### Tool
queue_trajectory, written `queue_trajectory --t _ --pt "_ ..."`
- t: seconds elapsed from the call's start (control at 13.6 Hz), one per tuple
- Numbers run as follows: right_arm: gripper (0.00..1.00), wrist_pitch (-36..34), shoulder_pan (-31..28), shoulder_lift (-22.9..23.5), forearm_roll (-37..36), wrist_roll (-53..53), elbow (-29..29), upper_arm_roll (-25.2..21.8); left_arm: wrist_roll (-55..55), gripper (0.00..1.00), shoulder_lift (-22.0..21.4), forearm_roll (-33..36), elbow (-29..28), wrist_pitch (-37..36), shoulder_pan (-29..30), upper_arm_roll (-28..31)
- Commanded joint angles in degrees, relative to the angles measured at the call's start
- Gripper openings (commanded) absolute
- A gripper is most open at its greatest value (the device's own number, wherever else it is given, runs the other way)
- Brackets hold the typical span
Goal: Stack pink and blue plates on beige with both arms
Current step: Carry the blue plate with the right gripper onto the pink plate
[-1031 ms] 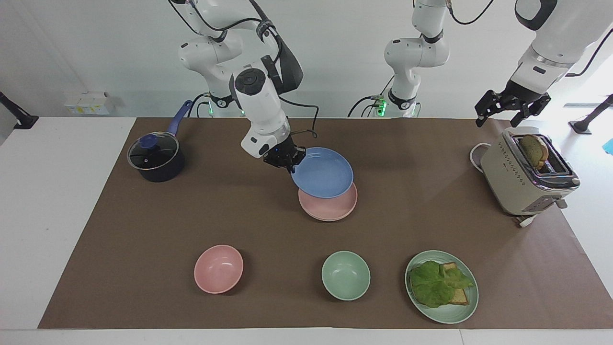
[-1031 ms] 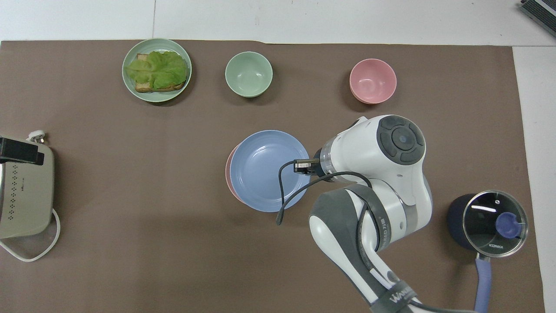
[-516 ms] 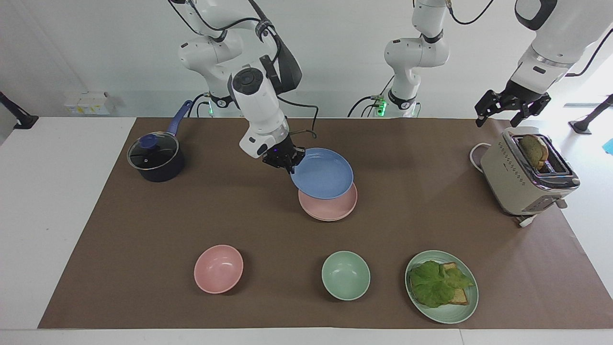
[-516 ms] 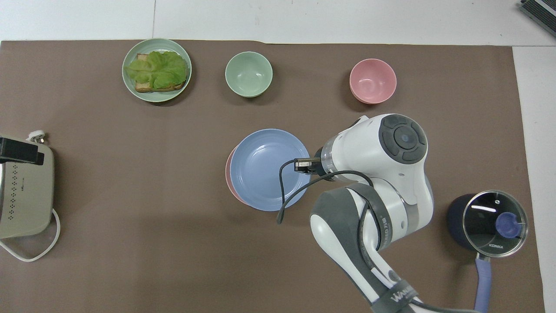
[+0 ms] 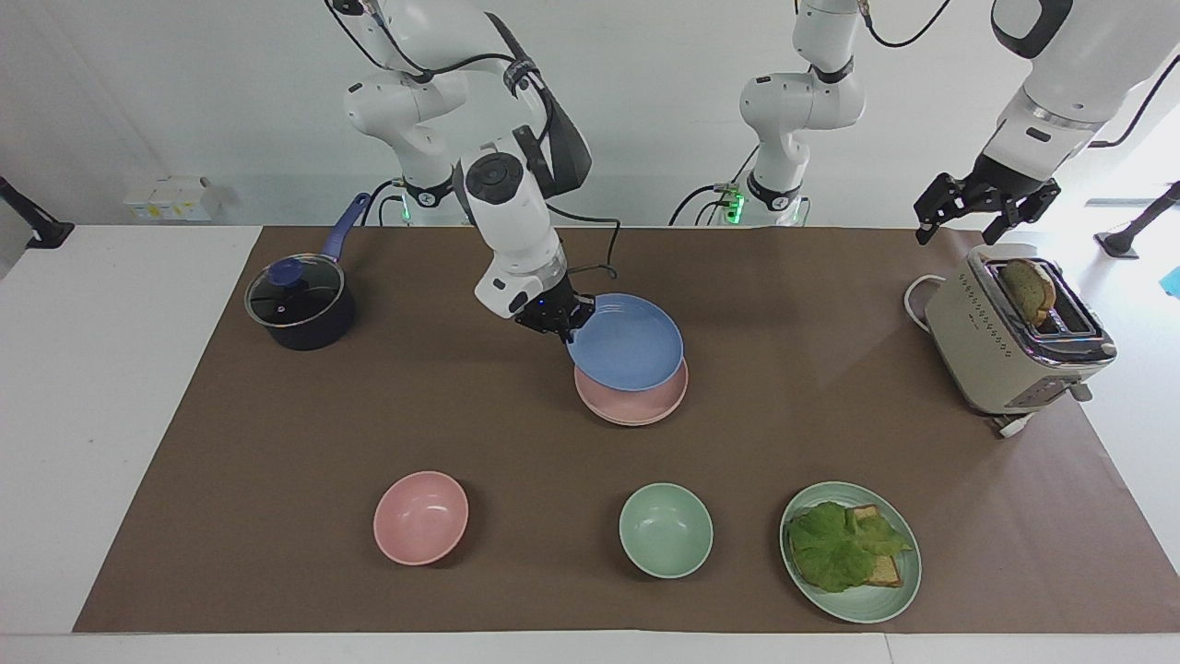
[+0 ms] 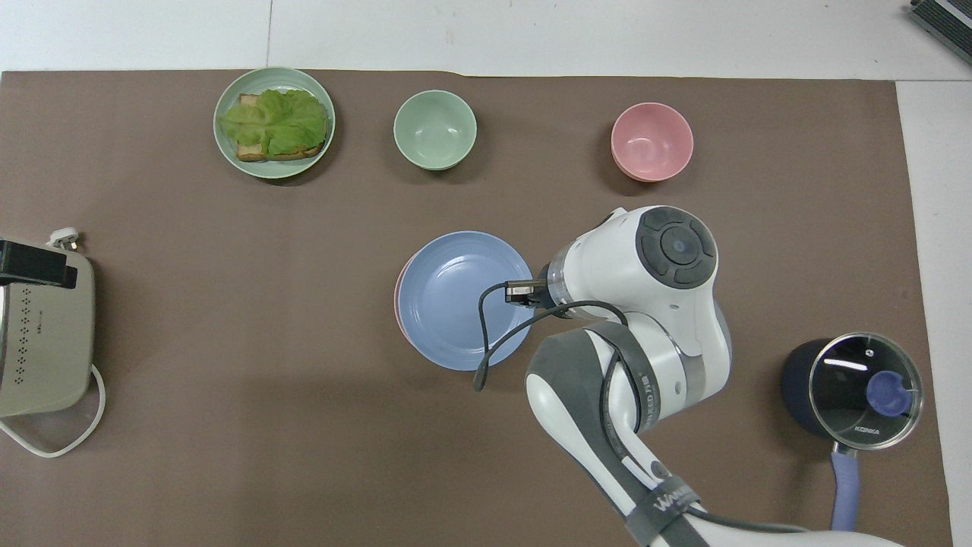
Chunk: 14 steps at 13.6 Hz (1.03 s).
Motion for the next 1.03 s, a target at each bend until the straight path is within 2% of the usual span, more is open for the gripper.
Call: queue_trajectory --t 0.0,0.29,0.96 --pt "0.0 3.26 0.07 0.88 1.41 -2.53 -1.18 -0.1 0.44 1.0 -1.36 1.08 -1.29 0.53 0.46 -0.32" --pt "0.0 8.63 0.51 4.67 1.58 -2.89 -0.66 0.07 0.44 1.0 -1.36 1.08 -1.29 0.53 0.46 -0.32" --pt "0.0 8.81 0.51 5.99 1.58 -3.06 -0.74 0.25 0.44 1.0 -1.36 1.08 -1.29 0.53 0.46 -0.32"
